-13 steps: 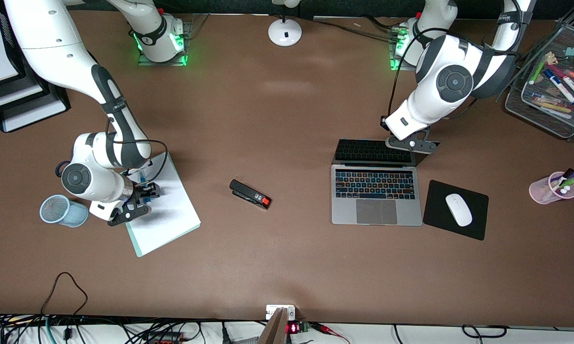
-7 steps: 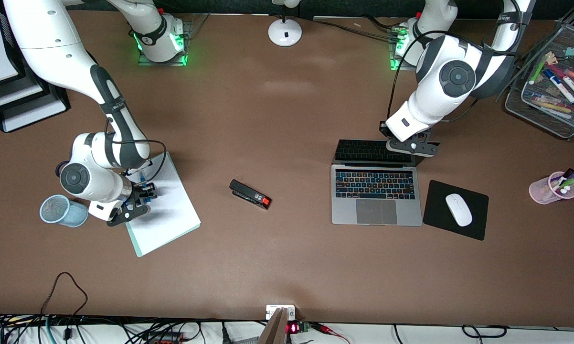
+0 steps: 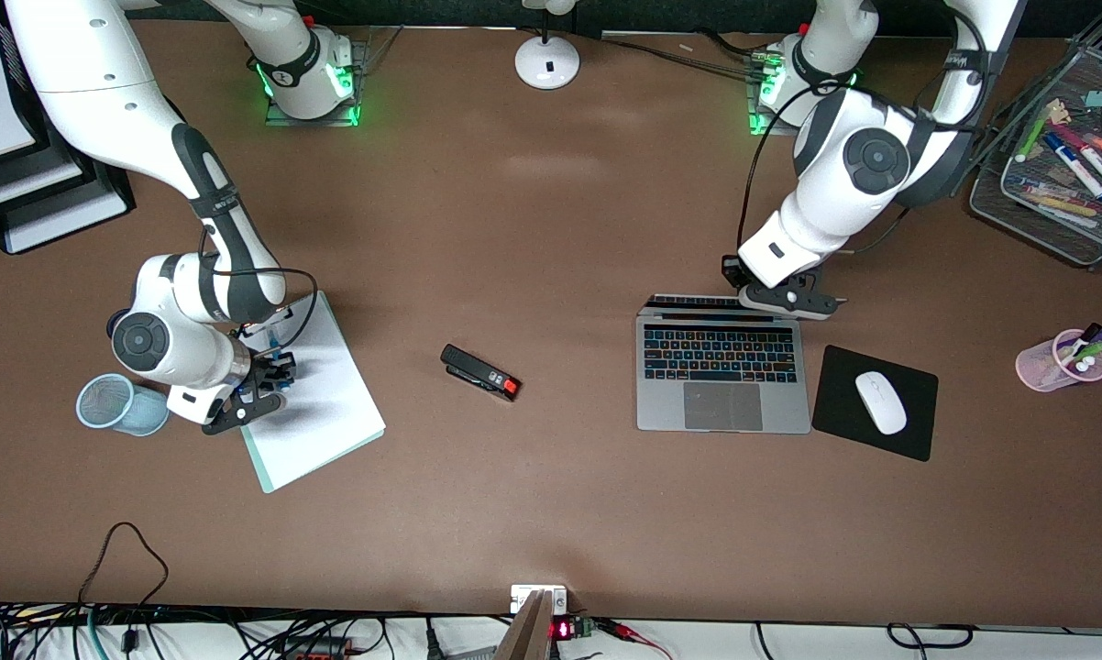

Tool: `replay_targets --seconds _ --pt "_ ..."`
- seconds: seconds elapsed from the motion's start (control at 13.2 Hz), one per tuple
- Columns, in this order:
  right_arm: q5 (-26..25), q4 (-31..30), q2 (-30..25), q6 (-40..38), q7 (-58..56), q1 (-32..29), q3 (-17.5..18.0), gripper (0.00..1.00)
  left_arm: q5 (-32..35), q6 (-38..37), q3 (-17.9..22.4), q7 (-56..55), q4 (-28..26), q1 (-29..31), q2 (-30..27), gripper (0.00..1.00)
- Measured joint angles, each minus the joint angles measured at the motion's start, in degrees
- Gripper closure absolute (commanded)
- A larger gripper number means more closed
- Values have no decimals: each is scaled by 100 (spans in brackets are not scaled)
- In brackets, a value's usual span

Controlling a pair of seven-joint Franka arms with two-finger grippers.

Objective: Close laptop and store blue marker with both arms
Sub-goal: 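Grasp the blue marker with the right gripper while the left gripper reaches the lid, then push the laptop lid down shut with the left gripper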

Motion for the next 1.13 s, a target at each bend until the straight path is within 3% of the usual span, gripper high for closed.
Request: replay_targets --seconds 0.38,0.68,0.91,1.13 --pt "0 1 -3 2 0 10 1 75 302 342 50 0 525 26 654 100" --pt "0 18 -16 17 0 22 3 86 579 712 126 2 948 38 1379 100" --pt "0 20 -19 19 1 23 3 89 685 845 170 2 1263 44 1786 100" --pt "0 19 -19 19 1 23 3 92 690 1460 231 2 1331 39 2203 100"
